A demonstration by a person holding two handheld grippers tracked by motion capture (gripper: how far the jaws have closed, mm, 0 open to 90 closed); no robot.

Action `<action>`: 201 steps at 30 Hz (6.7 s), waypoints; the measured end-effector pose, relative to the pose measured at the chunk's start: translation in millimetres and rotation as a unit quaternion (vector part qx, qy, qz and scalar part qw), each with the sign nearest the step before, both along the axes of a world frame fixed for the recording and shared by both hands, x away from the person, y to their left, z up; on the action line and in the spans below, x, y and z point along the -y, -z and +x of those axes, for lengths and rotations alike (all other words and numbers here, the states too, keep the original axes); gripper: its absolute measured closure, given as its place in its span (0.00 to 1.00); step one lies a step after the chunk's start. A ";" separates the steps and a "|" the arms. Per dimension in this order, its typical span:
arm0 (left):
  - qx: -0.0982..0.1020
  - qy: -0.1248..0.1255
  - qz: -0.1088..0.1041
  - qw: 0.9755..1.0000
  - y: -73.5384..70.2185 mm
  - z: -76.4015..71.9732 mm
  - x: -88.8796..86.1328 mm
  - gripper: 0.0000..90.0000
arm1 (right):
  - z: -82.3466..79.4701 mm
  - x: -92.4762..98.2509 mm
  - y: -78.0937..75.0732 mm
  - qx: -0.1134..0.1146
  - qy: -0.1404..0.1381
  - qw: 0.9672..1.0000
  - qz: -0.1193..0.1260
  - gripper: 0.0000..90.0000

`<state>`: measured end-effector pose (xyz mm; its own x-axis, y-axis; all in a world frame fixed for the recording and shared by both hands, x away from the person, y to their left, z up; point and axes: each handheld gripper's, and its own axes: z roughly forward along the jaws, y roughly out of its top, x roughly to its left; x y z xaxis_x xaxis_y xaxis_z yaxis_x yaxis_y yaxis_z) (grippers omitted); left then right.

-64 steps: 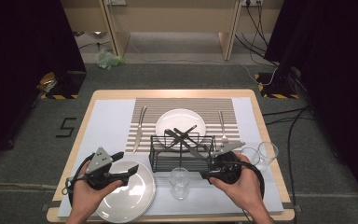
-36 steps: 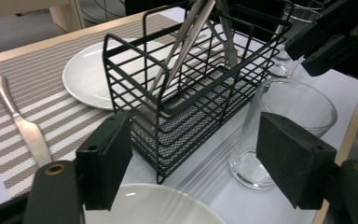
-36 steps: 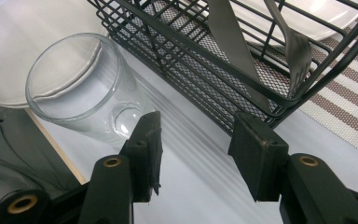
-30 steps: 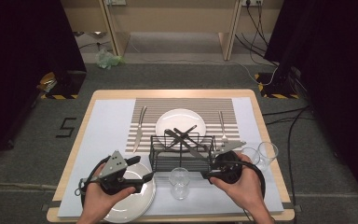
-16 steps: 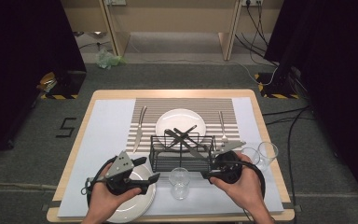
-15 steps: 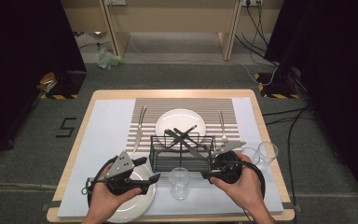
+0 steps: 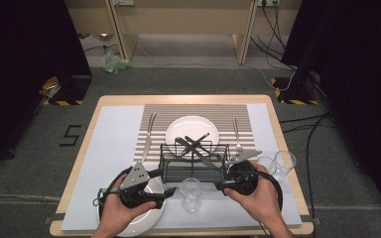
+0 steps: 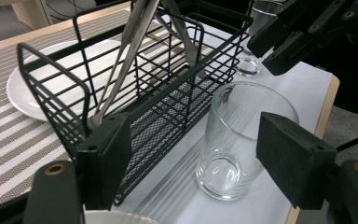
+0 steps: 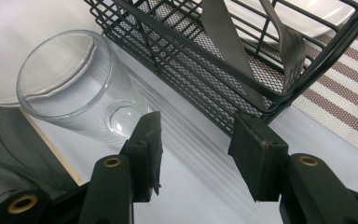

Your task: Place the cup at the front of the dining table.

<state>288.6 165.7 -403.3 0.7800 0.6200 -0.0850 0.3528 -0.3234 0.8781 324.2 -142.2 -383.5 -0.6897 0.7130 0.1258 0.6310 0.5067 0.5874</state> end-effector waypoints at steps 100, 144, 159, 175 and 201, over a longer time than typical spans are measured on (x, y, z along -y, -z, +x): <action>-0.053 0.054 0.031 0.997 14.9 31.6 51.3 0.63 | 0.6 -1.3 3.7 -0.018 -0.005 1.000 -0.008 0.60; -0.027 0.067 0.052 0.996 5.3 24.0 45.5 0.87 | 1.3 1.2 4.7 -0.023 0.000 1.000 -0.005 0.60; -0.020 0.065 0.048 0.997 -3.8 15.1 33.2 0.87 | 1.6 1.3 6.3 -0.022 0.001 1.000 -0.006 0.60; -0.014 0.051 0.044 0.998 -9.7 8.7 17.1 0.87 | 1.4 1.9 4.8 -0.022 0.002 1.000 -0.005 0.60; -0.010 0.030 0.034 0.999 -15.4 3.8 -7.3 0.87 | 1.6 0.4 6.1 -0.024 0.001 1.000 -0.006 0.60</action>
